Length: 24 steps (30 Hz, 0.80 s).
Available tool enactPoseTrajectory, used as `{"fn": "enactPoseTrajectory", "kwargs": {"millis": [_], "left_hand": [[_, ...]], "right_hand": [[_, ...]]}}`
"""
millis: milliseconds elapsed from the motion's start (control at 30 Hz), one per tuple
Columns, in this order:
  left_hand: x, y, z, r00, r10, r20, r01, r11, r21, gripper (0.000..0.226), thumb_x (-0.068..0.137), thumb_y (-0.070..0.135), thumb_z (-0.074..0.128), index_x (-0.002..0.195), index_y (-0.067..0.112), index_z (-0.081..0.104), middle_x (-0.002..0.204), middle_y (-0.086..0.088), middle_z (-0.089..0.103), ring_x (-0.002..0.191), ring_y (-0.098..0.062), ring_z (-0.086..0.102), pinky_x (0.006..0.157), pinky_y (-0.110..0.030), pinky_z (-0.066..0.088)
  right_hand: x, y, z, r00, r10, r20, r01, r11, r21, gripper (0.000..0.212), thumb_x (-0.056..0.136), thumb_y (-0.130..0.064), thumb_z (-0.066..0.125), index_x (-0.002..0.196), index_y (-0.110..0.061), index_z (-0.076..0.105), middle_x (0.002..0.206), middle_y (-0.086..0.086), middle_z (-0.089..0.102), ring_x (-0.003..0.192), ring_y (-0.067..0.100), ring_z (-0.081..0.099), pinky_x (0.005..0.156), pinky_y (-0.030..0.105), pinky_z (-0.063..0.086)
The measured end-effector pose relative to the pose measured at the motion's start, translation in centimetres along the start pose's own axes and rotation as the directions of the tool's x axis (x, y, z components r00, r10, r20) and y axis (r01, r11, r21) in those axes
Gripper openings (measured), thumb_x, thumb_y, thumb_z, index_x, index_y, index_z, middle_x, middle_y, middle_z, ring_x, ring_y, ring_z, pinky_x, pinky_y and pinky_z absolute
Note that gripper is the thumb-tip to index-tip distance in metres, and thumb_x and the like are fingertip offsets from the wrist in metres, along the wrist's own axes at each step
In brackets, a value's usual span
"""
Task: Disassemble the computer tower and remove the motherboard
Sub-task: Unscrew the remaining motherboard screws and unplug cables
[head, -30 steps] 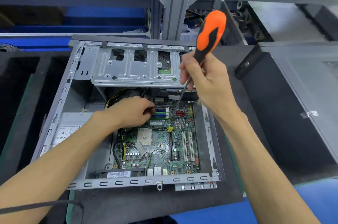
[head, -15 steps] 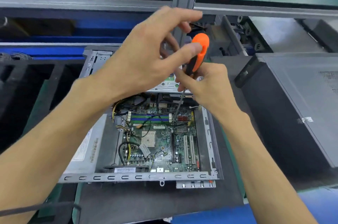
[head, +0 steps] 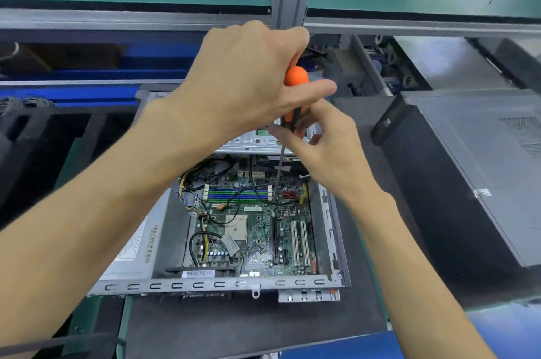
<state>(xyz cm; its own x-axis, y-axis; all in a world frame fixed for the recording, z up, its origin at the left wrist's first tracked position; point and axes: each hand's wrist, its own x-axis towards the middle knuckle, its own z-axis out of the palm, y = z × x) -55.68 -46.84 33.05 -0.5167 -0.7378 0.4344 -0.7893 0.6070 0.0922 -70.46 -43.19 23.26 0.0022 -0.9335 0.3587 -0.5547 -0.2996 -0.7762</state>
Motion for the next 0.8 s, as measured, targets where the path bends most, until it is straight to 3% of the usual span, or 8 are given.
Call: {"fn": "enactPoseTrajectory", "kwargs": {"millis": [100, 167, 333, 433, 533, 633, 700, 800], "left_hand": [[-0.4, 0.2, -0.1, 0.994, 0.103, -0.021, -0.104, 0.994, -0.024, 0.045, 0.092, 0.066, 0.042, 0.094, 0.021, 0.048, 0.086, 0.003, 0.055, 0.076, -0.025, 0.053, 0.064, -0.038, 0.037], [-0.7, 0.2, -0.9, 0.966, 0.250, 0.064, -0.221, 0.932, -0.288, 0.031, 0.096, 0.043, 0.047, 0.116, 0.023, 0.059, 0.107, 0.009, 0.056, 0.088, -0.015, 0.057, 0.074, -0.039, 0.047], [-0.7, -0.6, -2.2, 0.945, 0.281, 0.169, -0.175, 0.869, -0.463, 0.033, 0.090, 0.007, 0.053, 0.115, 0.018, 0.071, 0.094, 0.005, 0.072, 0.090, -0.012, 0.066, 0.089, -0.036, 0.052], [0.0, -1.1, -2.4, 0.961, 0.236, 0.144, -0.168, 0.912, -0.374, 0.019, 0.090, 0.023, 0.065, 0.106, 0.020, 0.074, 0.087, 0.006, 0.072, 0.078, -0.003, 0.061, 0.084, -0.023, 0.051], [0.4, -1.0, -2.0, 0.982, 0.152, 0.114, -0.123, 0.967, -0.224, 0.031, 0.084, 0.048, 0.066, 0.080, 0.018, 0.068, 0.067, 0.008, 0.060, 0.059, -0.003, 0.052, 0.063, -0.030, 0.045], [0.1, 0.0, -1.0, 0.998, 0.033, 0.051, -0.030, 0.998, -0.055, 0.049, 0.083, 0.066, 0.054, 0.071, 0.018, 0.048, 0.060, 0.002, 0.050, 0.061, -0.027, 0.046, 0.062, -0.035, 0.035], [-0.1, 0.3, -0.7, 1.000, -0.010, 0.011, 0.010, 1.000, -0.021, 0.054, 0.083, 0.070, 0.049, 0.068, 0.020, 0.040, 0.057, 0.002, 0.044, 0.062, -0.030, 0.044, 0.064, -0.034, 0.031], [0.0, 0.0, -0.7, 0.999, -0.032, 0.006, 0.032, 0.999, -0.007, 0.053, 0.084, 0.069, 0.049, 0.068, 0.020, 0.040, 0.059, 0.002, 0.045, 0.064, -0.030, 0.045, 0.064, -0.035, 0.031]], "right_hand": [[-0.2, -0.2, -0.8, 0.998, 0.029, 0.047, -0.033, 0.995, 0.091, 0.009, 0.090, -0.025, 0.076, 0.090, -0.024, 0.067, 0.080, -0.011, 0.065, 0.065, 0.011, 0.063, 0.056, 0.015, 0.045], [-0.2, -0.3, -1.3, 0.996, 0.030, 0.090, -0.042, 0.990, 0.135, 0.019, 0.093, -0.020, 0.073, 0.087, -0.035, 0.064, 0.087, -0.003, 0.068, 0.059, 0.011, 0.066, 0.052, 0.011, 0.045], [-0.2, -0.3, -1.8, 0.983, 0.052, 0.176, -0.079, 0.985, 0.151, 0.014, 0.096, -0.019, 0.067, 0.099, -0.032, 0.070, 0.092, -0.009, 0.070, 0.066, 0.008, 0.070, 0.062, 0.028, 0.059], [-0.1, 0.0, -1.4, 0.985, 0.024, 0.174, -0.047, 0.990, 0.129, 0.016, 0.093, -0.018, 0.067, 0.108, -0.023, 0.067, 0.092, -0.011, 0.071, 0.084, 0.011, 0.067, 0.067, 0.044, 0.060], [0.0, -0.1, -1.1, 0.990, -0.019, 0.138, -0.001, 0.990, 0.141, 0.031, 0.088, -0.031, 0.074, 0.115, -0.026, 0.059, 0.096, -0.014, 0.066, 0.089, 0.011, 0.066, 0.064, 0.028, 0.055], [0.0, -0.2, -1.1, 0.985, 0.080, 0.153, -0.083, 0.996, 0.017, 0.037, 0.080, -0.054, 0.075, 0.103, -0.031, 0.058, 0.092, -0.010, 0.066, 0.080, 0.008, 0.065, 0.064, 0.019, 0.046], [-0.1, -0.1, -1.2, 0.917, 0.279, 0.284, -0.195, 0.937, -0.290, 0.035, 0.081, -0.061, 0.071, 0.085, -0.027, 0.063, 0.082, -0.008, 0.068, 0.074, 0.009, 0.064, 0.068, 0.030, 0.052], [-2.0, 0.3, 0.1, 0.640, 0.569, 0.516, -0.111, 0.734, -0.670, 0.028, 0.097, -0.032, 0.059, 0.077, -0.013, 0.065, 0.074, 0.003, 0.066, 0.064, 0.017, 0.068, 0.064, 0.030, 0.056]]}}
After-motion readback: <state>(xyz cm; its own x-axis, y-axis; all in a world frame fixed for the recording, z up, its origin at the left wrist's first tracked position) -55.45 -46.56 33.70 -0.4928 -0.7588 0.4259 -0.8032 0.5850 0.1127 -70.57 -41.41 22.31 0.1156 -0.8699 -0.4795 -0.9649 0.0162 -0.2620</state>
